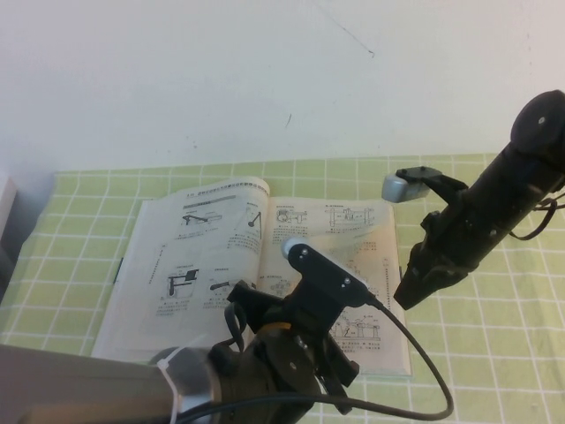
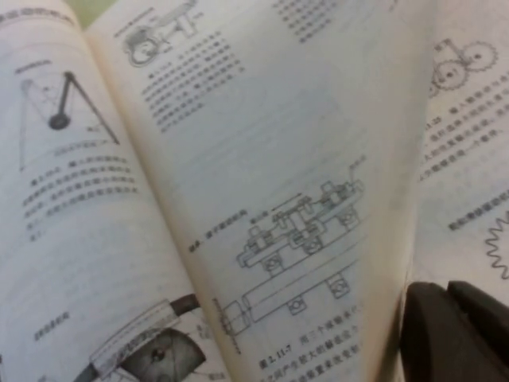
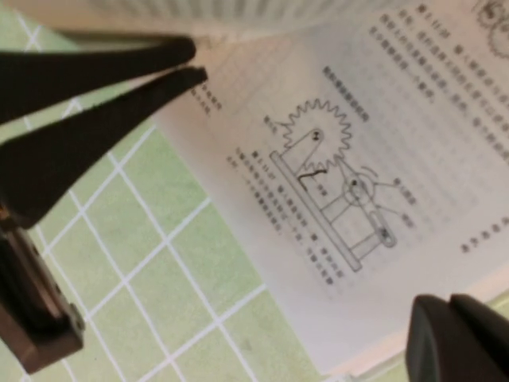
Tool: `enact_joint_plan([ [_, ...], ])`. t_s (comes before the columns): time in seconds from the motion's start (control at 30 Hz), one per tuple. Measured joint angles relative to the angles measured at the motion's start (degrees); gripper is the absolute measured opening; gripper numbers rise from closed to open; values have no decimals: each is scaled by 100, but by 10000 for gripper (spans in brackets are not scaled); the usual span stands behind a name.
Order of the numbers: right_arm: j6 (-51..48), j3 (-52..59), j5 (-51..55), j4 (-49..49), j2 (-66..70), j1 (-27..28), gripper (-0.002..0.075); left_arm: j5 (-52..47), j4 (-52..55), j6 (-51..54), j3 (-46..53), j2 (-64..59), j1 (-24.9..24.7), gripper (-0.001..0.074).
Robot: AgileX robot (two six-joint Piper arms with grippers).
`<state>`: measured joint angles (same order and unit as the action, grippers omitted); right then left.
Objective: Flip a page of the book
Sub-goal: Open the closed book
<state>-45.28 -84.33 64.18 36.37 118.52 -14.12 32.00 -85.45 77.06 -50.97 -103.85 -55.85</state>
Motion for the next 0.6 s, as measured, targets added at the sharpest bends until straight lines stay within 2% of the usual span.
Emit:
enact_joint_plan([
  [0.2, 0, 0, -206, -13, 286, -254, -1, 120, -499, 62, 0, 0, 127, -3],
  [0.37, -11, 0, -454, -13, 468, -370, -1, 517, -1304, 697, 0, 15, 267, -3],
  [0.6, -11, 0, -518, -13, 519, -383, -1, 815, -1549, 1040, 0, 376, 291, -3],
])
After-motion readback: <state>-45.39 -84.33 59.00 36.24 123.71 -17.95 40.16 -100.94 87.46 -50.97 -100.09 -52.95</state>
